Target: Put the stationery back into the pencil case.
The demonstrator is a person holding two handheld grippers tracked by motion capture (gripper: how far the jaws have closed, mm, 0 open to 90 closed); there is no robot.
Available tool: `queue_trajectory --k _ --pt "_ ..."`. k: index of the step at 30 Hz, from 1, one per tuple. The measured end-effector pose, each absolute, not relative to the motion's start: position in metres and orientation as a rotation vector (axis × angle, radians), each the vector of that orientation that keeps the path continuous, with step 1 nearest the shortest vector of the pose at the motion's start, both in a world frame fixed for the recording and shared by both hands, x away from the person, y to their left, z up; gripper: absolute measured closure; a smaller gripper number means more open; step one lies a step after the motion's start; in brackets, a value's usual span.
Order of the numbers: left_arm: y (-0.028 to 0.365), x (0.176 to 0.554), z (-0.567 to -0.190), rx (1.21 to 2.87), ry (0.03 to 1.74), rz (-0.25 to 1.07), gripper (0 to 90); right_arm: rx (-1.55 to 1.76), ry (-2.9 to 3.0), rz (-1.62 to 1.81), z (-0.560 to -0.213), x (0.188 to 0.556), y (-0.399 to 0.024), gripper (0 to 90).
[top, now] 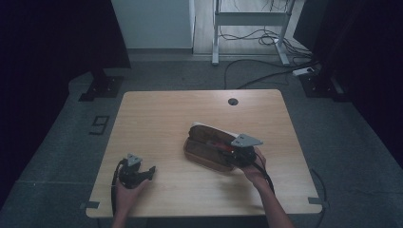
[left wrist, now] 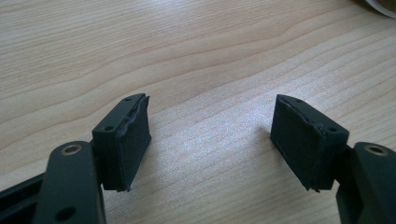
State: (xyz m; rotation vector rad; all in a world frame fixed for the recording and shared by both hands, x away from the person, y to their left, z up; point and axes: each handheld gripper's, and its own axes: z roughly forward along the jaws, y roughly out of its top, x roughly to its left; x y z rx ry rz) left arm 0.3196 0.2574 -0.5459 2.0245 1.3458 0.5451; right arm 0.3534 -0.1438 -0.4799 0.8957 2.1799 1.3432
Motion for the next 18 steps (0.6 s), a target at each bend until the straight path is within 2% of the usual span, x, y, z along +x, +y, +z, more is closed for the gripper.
queue_trajectory --k 18 --pt "0.2574 0.3196 -0.5459 2.025 1.346 0.545 27.9 0.906 2.193 1.383 -0.4785 0.3487 -0.1423 51.4"
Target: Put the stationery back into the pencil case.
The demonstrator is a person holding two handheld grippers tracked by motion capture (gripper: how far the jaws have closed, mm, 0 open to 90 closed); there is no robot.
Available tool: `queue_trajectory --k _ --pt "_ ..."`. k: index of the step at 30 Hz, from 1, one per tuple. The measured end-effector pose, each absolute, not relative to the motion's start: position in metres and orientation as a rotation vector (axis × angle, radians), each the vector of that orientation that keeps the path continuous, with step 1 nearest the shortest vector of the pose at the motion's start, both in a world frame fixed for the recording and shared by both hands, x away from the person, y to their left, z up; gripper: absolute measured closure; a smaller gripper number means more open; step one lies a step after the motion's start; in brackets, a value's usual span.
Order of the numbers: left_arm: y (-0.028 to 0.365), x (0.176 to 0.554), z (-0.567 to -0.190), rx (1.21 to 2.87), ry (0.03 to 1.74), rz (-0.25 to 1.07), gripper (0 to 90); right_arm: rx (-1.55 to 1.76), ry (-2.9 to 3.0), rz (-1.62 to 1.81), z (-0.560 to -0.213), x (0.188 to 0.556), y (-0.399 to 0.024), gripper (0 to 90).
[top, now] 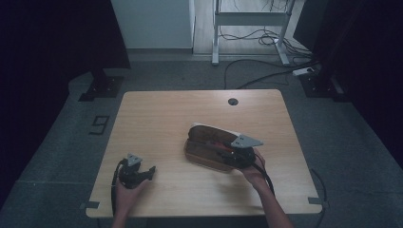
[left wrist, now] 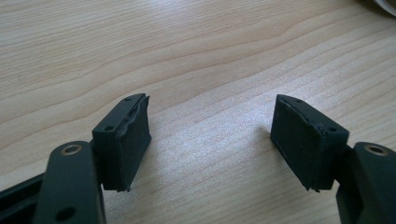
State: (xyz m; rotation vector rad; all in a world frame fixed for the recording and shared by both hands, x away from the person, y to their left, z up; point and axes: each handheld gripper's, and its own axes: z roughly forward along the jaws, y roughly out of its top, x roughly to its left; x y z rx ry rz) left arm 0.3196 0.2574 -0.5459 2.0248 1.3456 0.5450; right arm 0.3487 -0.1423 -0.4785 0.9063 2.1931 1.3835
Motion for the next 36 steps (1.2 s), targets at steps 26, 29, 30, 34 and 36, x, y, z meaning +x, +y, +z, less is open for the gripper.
queue_trajectory --k 26,29,30,34,36 --pt "0.257 0.32 -0.546 2.025 1.345 0.544 27.9 1.071 2.2 1.332 -0.495 0.331 -0.195 34.8" --pt "0.257 0.32 -0.546 2.025 1.345 0.544 27.9 1.112 2.18 1.331 -0.501 0.335 -0.206 33.3" --pt "0.257 0.32 -0.546 2.025 1.345 0.544 27.9 1.126 2.174 1.324 -0.503 0.337 -0.208 32.9" --pt "0.257 0.32 -0.546 2.025 1.345 0.544 27.9 1.139 2.153 1.334 -0.507 0.339 -0.213 31.3" --pt "0.257 0.32 -0.546 2.025 1.345 0.544 27.9 1.13 2.15 1.347 -0.506 0.339 -0.212 30.9"
